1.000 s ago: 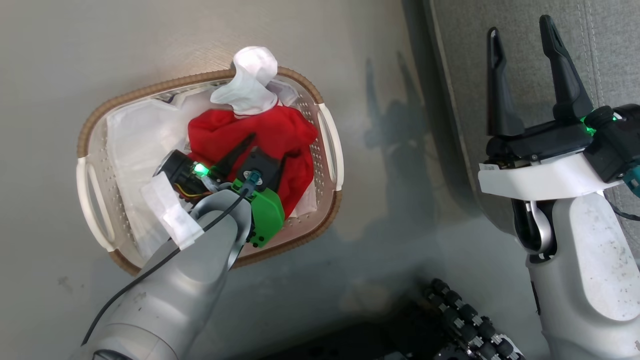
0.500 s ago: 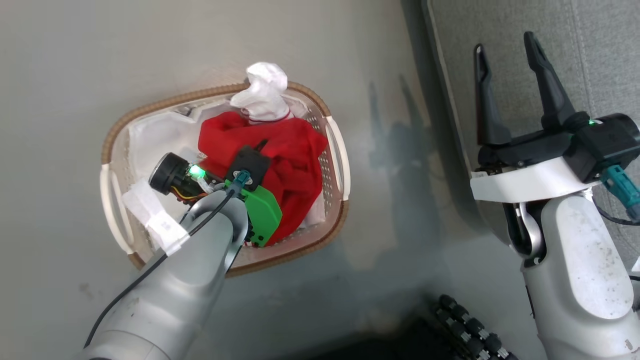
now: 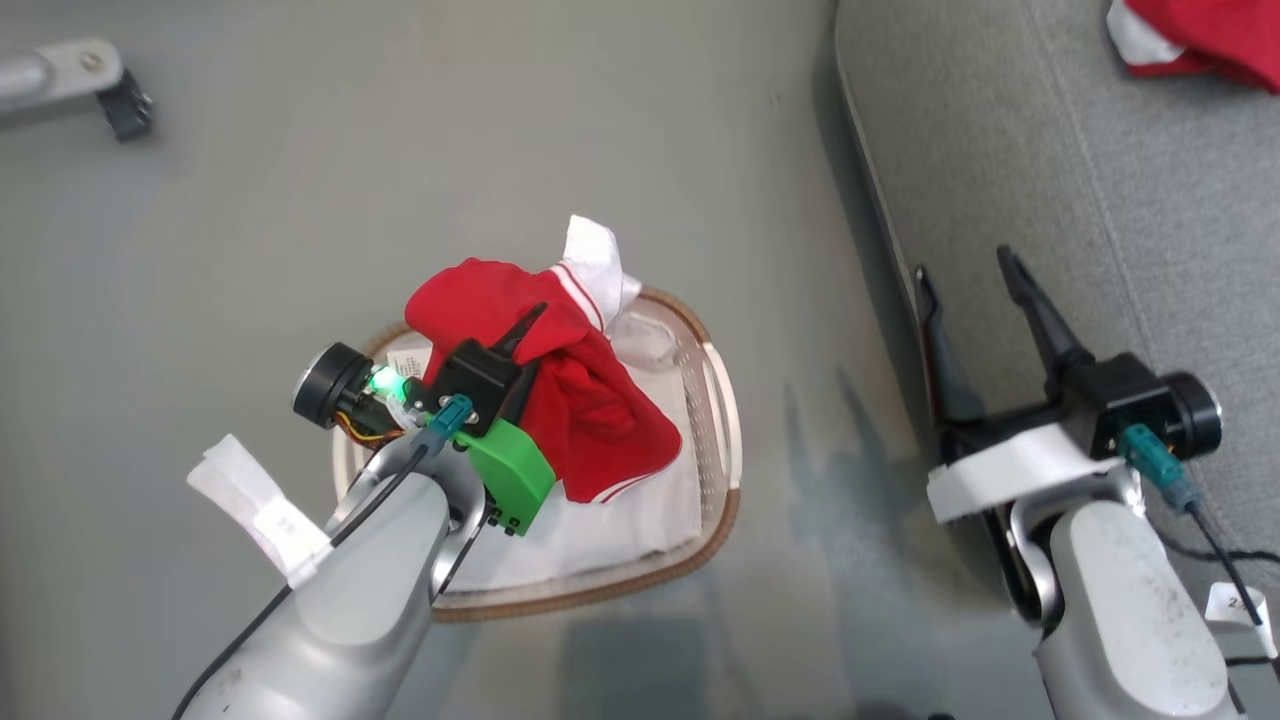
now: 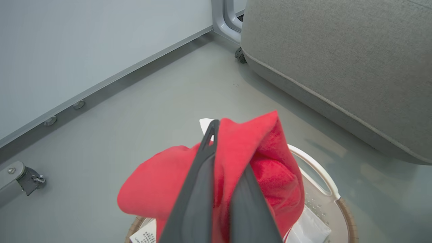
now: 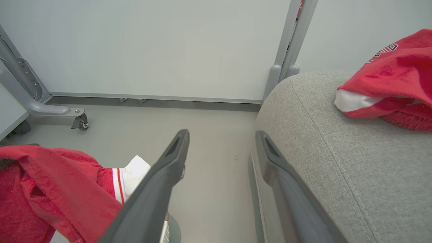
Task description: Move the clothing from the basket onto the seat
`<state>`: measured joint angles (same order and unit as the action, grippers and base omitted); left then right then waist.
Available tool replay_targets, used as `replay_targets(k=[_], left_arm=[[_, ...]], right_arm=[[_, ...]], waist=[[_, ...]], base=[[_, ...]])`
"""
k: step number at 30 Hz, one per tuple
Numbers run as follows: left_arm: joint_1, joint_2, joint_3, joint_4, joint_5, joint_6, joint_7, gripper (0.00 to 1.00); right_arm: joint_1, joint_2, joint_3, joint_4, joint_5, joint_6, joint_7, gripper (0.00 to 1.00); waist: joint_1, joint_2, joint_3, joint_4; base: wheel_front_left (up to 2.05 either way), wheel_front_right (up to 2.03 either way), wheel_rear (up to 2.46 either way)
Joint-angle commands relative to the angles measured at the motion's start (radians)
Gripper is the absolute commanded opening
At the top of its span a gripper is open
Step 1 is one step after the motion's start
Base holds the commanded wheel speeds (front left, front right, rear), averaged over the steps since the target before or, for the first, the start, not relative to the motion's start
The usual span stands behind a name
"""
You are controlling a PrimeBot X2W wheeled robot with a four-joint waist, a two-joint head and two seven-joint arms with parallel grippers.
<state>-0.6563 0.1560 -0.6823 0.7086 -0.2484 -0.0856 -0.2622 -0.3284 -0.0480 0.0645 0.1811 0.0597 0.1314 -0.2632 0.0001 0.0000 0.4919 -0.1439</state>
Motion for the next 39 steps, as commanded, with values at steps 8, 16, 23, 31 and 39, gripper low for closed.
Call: replay_targets(k=[8,16,23,31,39], left_arm=[[0.025,0.066,0.003,-0.105,0.005,-0.023,-0.004,0.00],[-0.077,0.098,-0.040,-0.204,0.013,-0.036,0.035,0.00],[-0.143,0.111,-0.055,-0.276,0.000,-0.042,0.084,0.00],[-0.201,0.110,-0.077,-0.330,-0.014,-0.043,0.129,0.00],[-0.226,0.101,-0.085,-0.349,-0.024,-0.043,0.145,0.00]], right_arm=[[0.111,-0.004,0.032,0.070,0.012,-0.001,-0.002,1.00],[0.133,-0.004,0.077,0.093,0.024,-0.001,-0.002,1.00],[0.100,-0.005,0.147,0.106,0.033,-0.001,-0.002,1.00],[0.064,-0.004,0.212,0.086,0.049,-0.001,-0.002,1.00],[0.003,-0.004,0.306,0.060,0.072,-0.001,-0.002,1.00]], waist=[[-0.0001,0.0000,-0.342,0.094],[-0.0001,0.0000,-0.426,0.098],[-0.0001,0.0000,-0.470,0.083],[-0.0001,0.0000,-0.486,0.077],[-0.0001,0.0000,-0.485,0.077]], base=[[0.00,0.00,0.00],[0.00,0.00,0.00],[0.00,0.00,0.00],[0.00,0.00,0.00],[0.00,0.00,0.00]])
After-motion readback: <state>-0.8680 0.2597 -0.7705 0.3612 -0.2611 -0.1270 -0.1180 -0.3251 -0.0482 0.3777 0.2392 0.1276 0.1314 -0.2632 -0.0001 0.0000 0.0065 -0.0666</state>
